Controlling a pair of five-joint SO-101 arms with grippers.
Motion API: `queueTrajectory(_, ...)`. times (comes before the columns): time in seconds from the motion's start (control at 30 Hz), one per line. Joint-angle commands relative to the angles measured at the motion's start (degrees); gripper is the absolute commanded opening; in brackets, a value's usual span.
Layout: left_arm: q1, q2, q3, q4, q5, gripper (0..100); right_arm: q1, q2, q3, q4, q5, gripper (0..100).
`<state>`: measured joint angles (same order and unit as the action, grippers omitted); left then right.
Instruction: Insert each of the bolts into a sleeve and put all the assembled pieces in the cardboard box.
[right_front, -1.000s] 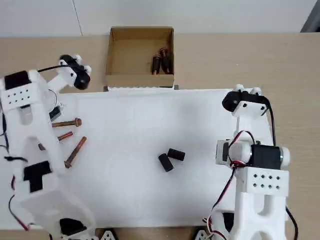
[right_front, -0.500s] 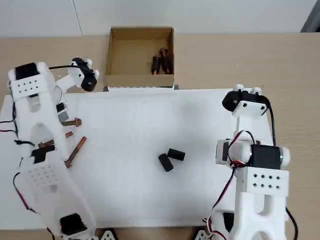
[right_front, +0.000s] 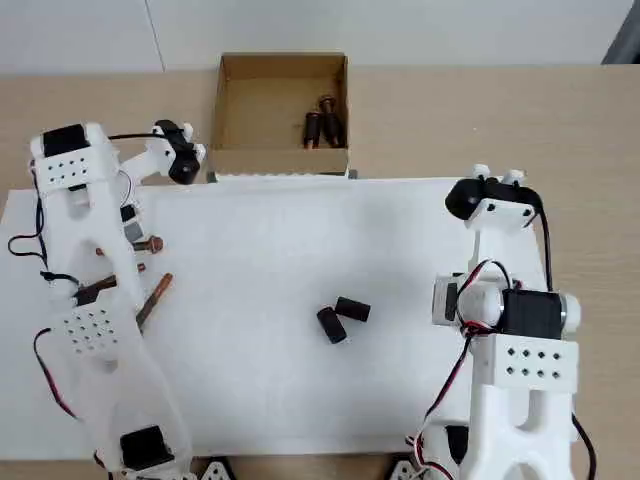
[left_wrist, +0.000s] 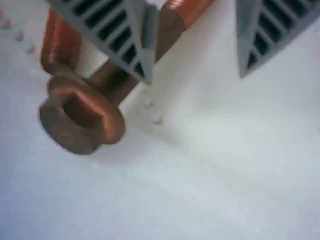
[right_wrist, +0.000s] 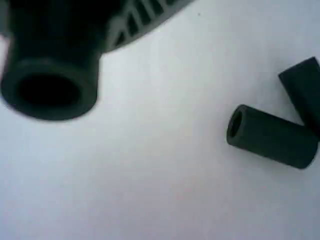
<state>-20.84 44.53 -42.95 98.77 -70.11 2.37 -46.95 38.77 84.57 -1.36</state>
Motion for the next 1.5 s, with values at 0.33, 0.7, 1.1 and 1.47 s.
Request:
queueTrajectory(0.33, -0.70, -2.64, -1.63, 1.85, -0.09, 11, 0.40, -0.92, -0.53, -1.01, -0.53, 0.3)
queueTrajectory(0.7, 0.79, -18.20, 14.90, 1.58, -1.32, 11, 0.40, -1.01, -0.53, -0.84, -0.53, 0.3)
queueTrajectory(1.1, -1.23, -6.07, 7.25, 0.00, -1.32, 11, 0.31, -1.01, -0.62, -0.48, -0.53, 0.3)
queueTrajectory(1.47, -0.44, 1.05, 0.92, -0.09, -1.14, 11, 0.31, -0.92, -0.62, -0.84, -0.53, 0.3)
